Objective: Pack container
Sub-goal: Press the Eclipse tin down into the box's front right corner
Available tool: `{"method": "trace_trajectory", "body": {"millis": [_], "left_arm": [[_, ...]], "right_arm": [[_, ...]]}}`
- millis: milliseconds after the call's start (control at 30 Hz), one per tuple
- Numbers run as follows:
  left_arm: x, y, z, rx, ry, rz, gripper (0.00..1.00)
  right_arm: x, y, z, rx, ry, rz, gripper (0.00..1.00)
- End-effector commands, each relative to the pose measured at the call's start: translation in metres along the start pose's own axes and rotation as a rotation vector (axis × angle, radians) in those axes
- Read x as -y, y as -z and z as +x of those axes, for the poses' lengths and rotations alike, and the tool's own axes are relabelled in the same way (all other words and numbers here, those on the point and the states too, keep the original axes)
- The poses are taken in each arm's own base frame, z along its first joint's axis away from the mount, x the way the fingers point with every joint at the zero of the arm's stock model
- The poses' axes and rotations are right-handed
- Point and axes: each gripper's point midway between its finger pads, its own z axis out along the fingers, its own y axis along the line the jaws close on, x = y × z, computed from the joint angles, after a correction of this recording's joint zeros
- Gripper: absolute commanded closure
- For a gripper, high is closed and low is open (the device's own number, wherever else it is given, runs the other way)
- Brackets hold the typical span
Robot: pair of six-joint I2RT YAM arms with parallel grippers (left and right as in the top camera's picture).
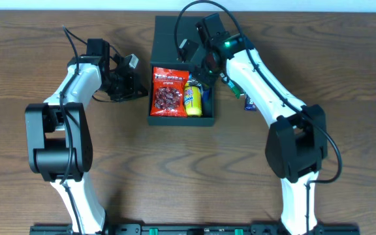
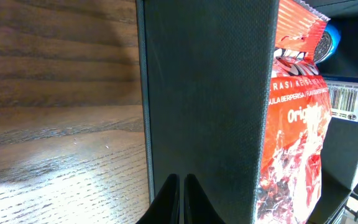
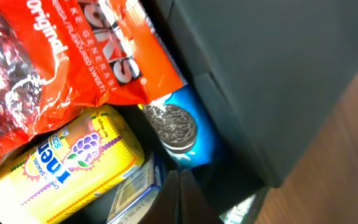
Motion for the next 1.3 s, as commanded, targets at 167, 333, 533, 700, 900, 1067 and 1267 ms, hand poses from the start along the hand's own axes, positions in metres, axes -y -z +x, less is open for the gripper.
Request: {"method": "trace_trajectory", "body": {"millis": [167, 333, 533, 700, 900, 1067, 1267], "left_arm": [[-0.002, -0.004, 0.003, -0.012, 0.01, -0.003, 0.94], [-0.002, -0.004, 0.003, -0.012, 0.01, -0.003, 0.94], [-0.002, -0.004, 0.003, -0.012, 0.01, -0.003, 0.94], [-0.002, -0.004, 0.003, -0.012, 0.01, -0.003, 0.95], [-0.002, -0.004, 0.003, -0.012, 0.01, -0.003, 0.94], [-0.002, -0.004, 0.003, -0.009, 0.008, -0.003, 0.94], [-0.002, -0.004, 0.003, -0.009, 0.008, -0.003, 0.94]], "right_arm": [[-0.003, -0.012, 0.007, -0.019, -0.021, -0.032, 0.99], [-0.004, -0.021, 0.01, -0.031, -0.024, -0.039, 0.99], [-0.002, -0.031, 0.019, -0.054, -0.038, -0.05, 0.99], [-0.004, -0.031, 0.024, -0.076, -0.041, -0.063, 0.99], [-0.016, -0.029, 0.035, -0.129, -0.04, -0.1, 0.99], [-0.022, -0.026, 0.034, -0.134, -0.031, -0.106, 0.99], [-0.024, -0.015, 0.027, -0.116, -0.019, -0.099, 0.99]]}}
